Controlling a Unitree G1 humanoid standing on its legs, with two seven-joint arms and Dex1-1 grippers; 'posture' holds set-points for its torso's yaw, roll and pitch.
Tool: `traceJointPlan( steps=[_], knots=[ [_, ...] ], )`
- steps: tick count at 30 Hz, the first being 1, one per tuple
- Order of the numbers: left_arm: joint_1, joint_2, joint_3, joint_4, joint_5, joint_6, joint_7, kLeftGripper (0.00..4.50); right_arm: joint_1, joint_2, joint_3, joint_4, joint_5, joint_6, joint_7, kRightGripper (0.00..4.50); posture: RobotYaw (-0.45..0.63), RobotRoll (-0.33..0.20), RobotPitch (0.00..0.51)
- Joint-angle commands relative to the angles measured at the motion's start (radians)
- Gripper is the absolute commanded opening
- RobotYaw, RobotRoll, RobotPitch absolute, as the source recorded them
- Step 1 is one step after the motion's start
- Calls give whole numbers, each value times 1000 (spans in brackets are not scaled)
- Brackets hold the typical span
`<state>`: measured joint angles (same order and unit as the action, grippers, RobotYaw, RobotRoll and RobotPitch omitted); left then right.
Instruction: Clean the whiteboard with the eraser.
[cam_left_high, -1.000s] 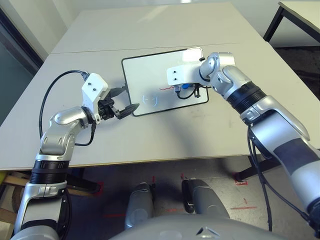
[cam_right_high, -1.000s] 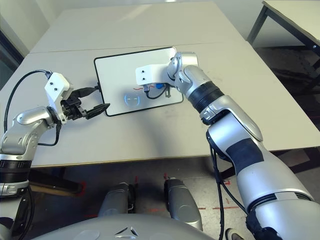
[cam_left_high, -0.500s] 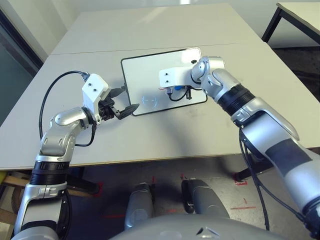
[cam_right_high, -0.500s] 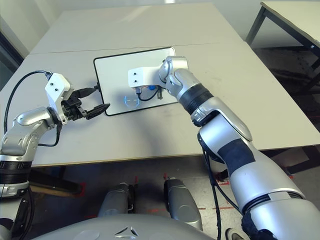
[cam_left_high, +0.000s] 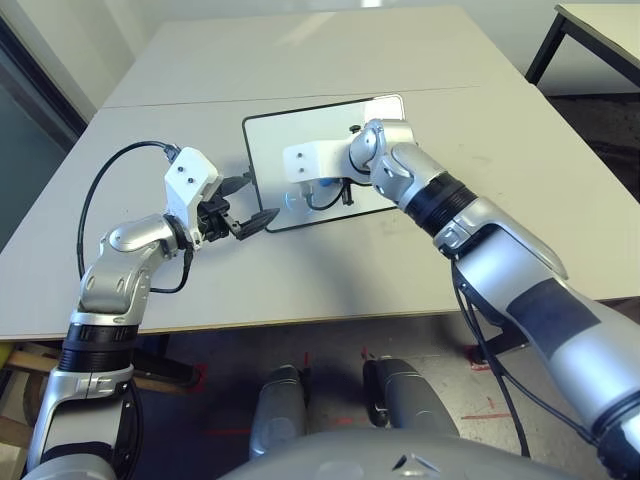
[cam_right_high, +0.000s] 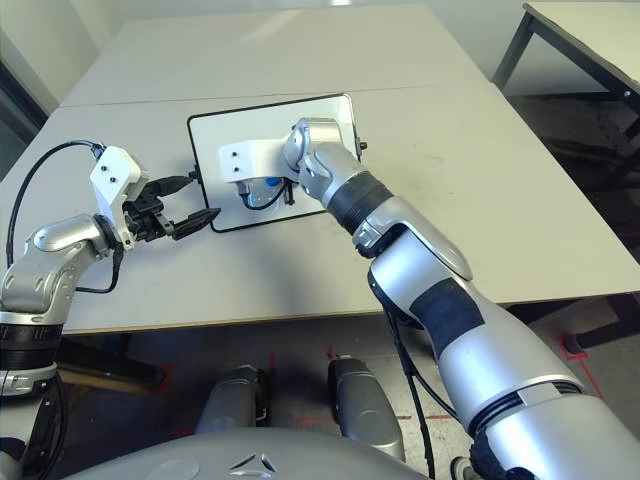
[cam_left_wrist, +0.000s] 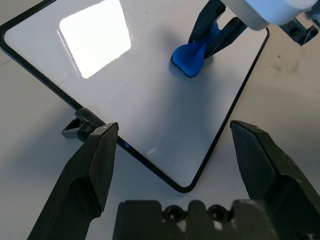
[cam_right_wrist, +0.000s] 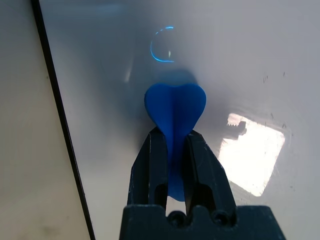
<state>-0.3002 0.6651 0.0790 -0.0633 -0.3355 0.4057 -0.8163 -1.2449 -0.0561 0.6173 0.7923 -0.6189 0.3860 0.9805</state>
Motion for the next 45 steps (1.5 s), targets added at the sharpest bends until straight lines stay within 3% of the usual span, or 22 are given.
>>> traceJointPlan(
  steps=[1, 25, 45],
  knots=[
    [13, 5, 13, -16, -4, 11, 5, 4500, -16, 8, 5, 17, 5, -3, -8, 215, -12, 0, 70],
    [-11, 6, 4, 0, -4, 9, -1, 4500, 28, -210, 56, 61, -54, -110, -7, 215, -39, 0, 72],
    [1, 14, 17, 4, -6, 7, 1, 4500, 45, -68, 36, -34, -24, -21, -41, 215, -21, 0, 73]
  ],
)
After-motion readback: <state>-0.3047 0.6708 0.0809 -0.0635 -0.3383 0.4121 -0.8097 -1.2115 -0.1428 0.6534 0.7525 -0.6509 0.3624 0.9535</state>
